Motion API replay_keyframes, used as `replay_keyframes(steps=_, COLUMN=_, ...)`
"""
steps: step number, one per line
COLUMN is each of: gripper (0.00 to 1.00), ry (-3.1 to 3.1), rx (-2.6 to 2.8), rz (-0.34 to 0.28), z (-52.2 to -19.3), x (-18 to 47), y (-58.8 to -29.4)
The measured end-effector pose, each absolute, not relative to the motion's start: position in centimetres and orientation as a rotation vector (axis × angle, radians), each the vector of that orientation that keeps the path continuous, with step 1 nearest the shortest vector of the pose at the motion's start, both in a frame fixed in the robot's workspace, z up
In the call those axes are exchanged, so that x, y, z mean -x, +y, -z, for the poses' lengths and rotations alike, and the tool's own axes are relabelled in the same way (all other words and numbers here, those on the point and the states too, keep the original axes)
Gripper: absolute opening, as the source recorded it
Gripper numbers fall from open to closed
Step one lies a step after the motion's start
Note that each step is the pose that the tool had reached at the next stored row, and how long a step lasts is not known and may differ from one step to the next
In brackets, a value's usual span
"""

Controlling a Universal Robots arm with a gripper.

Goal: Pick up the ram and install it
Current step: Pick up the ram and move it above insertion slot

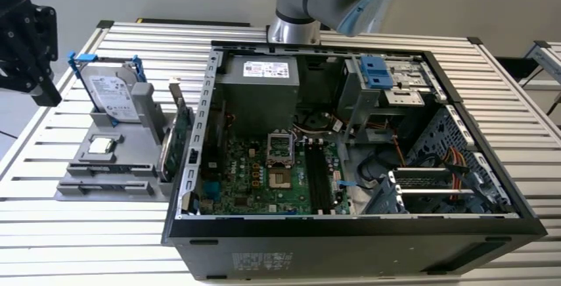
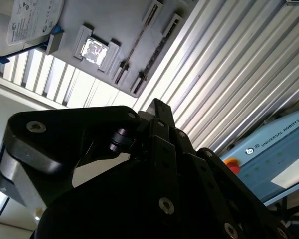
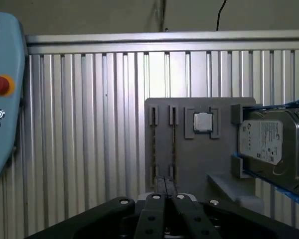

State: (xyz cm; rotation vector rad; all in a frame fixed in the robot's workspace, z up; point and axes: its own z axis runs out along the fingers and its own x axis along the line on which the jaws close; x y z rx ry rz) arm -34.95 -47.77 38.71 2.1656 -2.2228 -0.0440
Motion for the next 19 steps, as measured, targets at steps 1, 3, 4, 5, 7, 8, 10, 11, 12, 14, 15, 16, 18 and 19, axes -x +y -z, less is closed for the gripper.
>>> replay_keyframes(steps=1, gripper=0.0, ry=-2.219, rx=-2.17, rz=0.044, z=-38.71, x=34.95, y=-47.77)
replay_keyframes(steps=3, gripper=0.0, ry=-2.209, rx=-2.179, rz=0.044, z=-38.71, x=34.95, y=-47.77)
replay_keyframes(steps=4, gripper=0.0, ry=-2.209, rx=-2.179, rz=0.044, z=-38.71, x=34.95, y=-47.76)
replay_keyframes(steps=5, gripper=0.0, ry=-2.209, rx=-2.179, rz=0.044, z=-38.71, x=34.95, y=-47.76)
replay_keyframes(steps=7, gripper=0.0, ry=-2.208, rx=-2.18, rz=0.044, z=-38.71, x=34.95, y=-47.76)
replay_keyframes(steps=8, gripper=0.0, ry=-2.207, rx=-2.181, rz=0.044, z=-38.71, x=34.95, y=-47.76)
replay_keyframes(steps=10, gripper=0.0, ry=-2.206, rx=-2.182, rz=0.043, z=-38.71, x=34.95, y=-47.76)
replay_keyframes(steps=11, gripper=0.0, ry=-2.205, rx=-2.183, rz=0.043, z=-38.71, x=34.95, y=-47.76)
replay_keyframes(steps=12, gripper=0.0, ry=-2.205, rx=-2.184, rz=0.043, z=-38.71, x=34.95, y=-47.76)
replay_keyframes(steps=14, gripper=0.0, ry=-2.203, rx=-2.185, rz=0.043, z=-38.71, x=34.95, y=-47.76)
replay_keyframes(steps=15, gripper=0.0, ry=-2.203, rx=-2.186, rz=0.043, z=-38.71, x=34.95, y=-47.76)
replay_keyframes(steps=16, gripper=1.0, ry=-2.202, rx=-2.186, rz=0.043, z=-38.71, x=34.95, y=-47.76)
replay_keyframes(steps=18, gripper=1.0, ry=-2.201, rx=-2.188, rz=0.043, z=-38.71, x=34.95, y=-47.76)
replay_keyframes(steps=19, gripper=1.0, ry=-2.2, rx=-2.188, rz=0.043, z=-38.71, x=34.95, y=-47.76)
